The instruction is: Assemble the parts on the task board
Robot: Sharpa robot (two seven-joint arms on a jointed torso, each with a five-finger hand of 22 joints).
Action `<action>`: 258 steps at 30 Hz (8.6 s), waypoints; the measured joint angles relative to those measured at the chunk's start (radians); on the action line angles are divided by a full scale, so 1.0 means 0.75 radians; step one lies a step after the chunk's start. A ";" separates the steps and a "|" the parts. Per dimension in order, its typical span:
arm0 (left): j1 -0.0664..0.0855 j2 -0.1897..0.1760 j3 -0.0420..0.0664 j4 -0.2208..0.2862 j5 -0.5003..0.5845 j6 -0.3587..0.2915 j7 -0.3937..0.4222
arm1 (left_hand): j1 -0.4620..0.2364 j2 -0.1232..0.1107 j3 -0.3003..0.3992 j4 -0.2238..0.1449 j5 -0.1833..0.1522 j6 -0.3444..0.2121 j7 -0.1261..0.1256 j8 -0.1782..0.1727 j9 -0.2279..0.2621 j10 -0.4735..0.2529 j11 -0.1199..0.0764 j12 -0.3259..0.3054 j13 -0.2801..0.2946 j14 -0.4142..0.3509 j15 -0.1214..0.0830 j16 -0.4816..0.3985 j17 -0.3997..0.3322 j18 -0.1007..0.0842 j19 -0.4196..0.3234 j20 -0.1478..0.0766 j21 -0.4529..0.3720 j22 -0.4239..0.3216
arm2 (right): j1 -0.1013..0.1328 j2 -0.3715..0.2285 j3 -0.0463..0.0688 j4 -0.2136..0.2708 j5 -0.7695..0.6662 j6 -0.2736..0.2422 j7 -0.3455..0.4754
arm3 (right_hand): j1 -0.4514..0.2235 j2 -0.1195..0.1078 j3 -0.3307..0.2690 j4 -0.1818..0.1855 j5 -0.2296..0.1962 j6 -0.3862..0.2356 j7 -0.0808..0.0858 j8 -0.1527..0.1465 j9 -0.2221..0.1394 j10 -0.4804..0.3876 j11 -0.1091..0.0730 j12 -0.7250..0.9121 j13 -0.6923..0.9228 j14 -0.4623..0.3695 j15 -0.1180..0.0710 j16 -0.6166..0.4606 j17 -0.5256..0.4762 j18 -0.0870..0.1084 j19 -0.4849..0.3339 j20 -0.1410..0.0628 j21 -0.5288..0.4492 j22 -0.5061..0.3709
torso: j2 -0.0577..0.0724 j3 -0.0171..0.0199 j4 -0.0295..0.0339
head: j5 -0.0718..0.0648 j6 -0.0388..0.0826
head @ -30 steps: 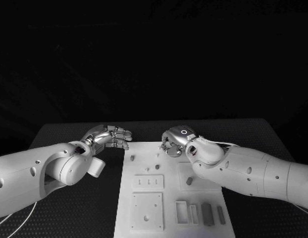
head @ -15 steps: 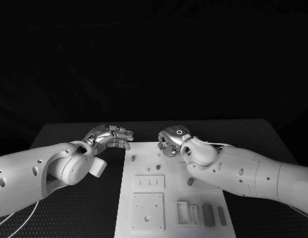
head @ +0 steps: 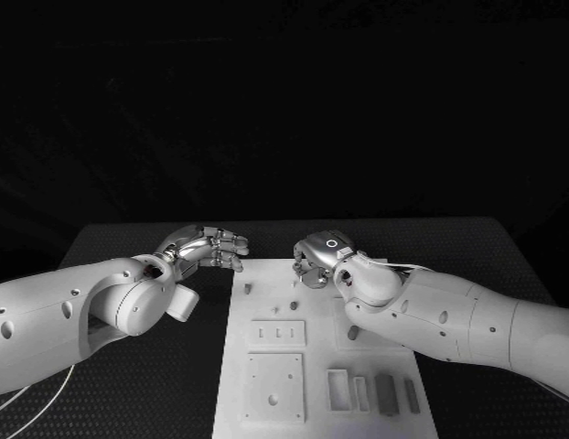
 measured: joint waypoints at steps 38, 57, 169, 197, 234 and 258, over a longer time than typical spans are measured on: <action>0.001 0.006 0.000 -0.002 0.000 0.001 0.000 | 0.000 0.000 0.000 0.000 0.000 0.000 0.000 -0.005 -0.001 0.000 0.000 -0.005 0.000 0.008 -0.001 -0.005 0.006 -0.011 0.005 -0.005 -0.005 0.000 | -0.009 0.036 -0.015 -0.062 0.007 0.002 0.001 | 0.000 0.000 0.000 0.000 0.000 -0.003 0.003 -0.003 0.004 0.000 0.000 0.000 -0.001 0.000 0.000 -0.001 -0.007 -0.002 -0.005 0.000 0.000 0.000 | 0.001 0.0006 -0.0023 | 0.005 -0.015; 0.001 0.009 0.000 -0.005 0.000 0.002 -0.001 | -0.005 -0.005 0.000 0.000 0.000 0.000 0.000 -0.005 -0.002 0.000 0.000 -0.005 -0.001 0.008 -0.002 -0.005 0.008 -0.021 0.000 -0.010 -0.005 0.000 | -0.010 0.042 -0.017 -0.062 0.029 -0.001 0.001 | 0.007 -0.007 0.000 0.000 0.000 -0.048 0.043 -0.047 -0.010 -0.003 0.017 -0.005 -0.005 -0.010 0.010 -0.001 -0.031 -0.002 -0.005 0.005 0.000 0.000 | 0.002 0.0008 -0.0033 | 0.012 -0.019; 0.017 -0.019 0.001 -0.027 -0.009 0.076 0.021 | -0.010 -0.001 0.000 0.000 0.000 0.000 0.000 -0.010 -0.005 0.086 -0.028 -0.004 0.015 0.017 -0.002 -0.041 0.034 -0.023 0.010 -0.019 -0.021 0.002 | 0.041 -0.310 0.028 -0.013 0.389 0.229 0.353 | 0.023 -0.089 -0.031 0.013 0.000 -0.128 0.065 -0.093 -0.049 -0.044 0.062 0.015 0.005 -0.036 0.054 0.000 -0.059 -0.014 -0.037 0.007 -0.005 0.000 | 0.001 0.0020 -0.0270 | -0.008 -0.021; 0.017 -0.018 0.001 -0.023 -0.009 0.076 0.020 | -0.027 0.003 -0.005 0.005 0.000 0.000 0.000 -0.010 -0.006 0.086 -0.028 -0.016 0.015 0.017 -0.002 -0.046 0.041 -0.030 0.010 -0.019 -0.026 0.004 | 0.028 -0.313 0.026 0.002 0.361 0.186 0.341 | -0.017 0.064 -0.048 -0.052 0.001 -0.091 0.029 -0.040 -0.007 -0.043 0.018 0.015 0.002 -0.033 0.014 0.010 -0.052 -0.013 -0.044 0.005 0.006 0.000 | 0.001 0.0029 -0.0265 | -0.014 -0.023; 0.017 -0.035 0.001 -0.010 -0.009 0.075 0.020 | -0.030 0.005 -0.005 0.005 0.000 0.000 0.000 -0.010 -0.006 0.086 -0.028 -0.021 0.015 0.017 -0.002 -0.052 0.045 -0.030 0.009 -0.019 -0.031 0.004 | 0.068 -0.297 0.013 0.398 -0.027 0.084 0.070 | -0.009 0.082 -0.044 -0.081 -0.001 -0.091 0.028 -0.040 -0.008 -0.012 -0.002 0.015 -0.016 -0.013 -0.002 0.024 -0.037 -0.013 -0.030 -0.003 0.018 0.000 | 0.001 0.0028 -0.0286 | 0.000 -0.007; 0.017 -0.017 0.001 -0.022 -0.010 0.076 0.021 | -0.030 0.005 -0.005 0.005 0.000 0.000 0.000 -0.016 -0.006 0.091 -0.023 -0.021 0.015 0.017 -0.002 -0.052 0.047 -0.031 0.009 -0.019 -0.031 0.005 | 0.003 -0.088 -0.015 0.235 -0.154 0.047 0.002 | -0.017 0.062 -0.040 -0.077 0.000 -0.089 0.027 -0.038 -0.008 -0.012 -0.002 0.015 -0.019 -0.011 0.000 0.023 -0.038 -0.013 -0.019 0.000 0.018 0.000 | 0.003 0.0015 -0.0221 | 0.013 -0.010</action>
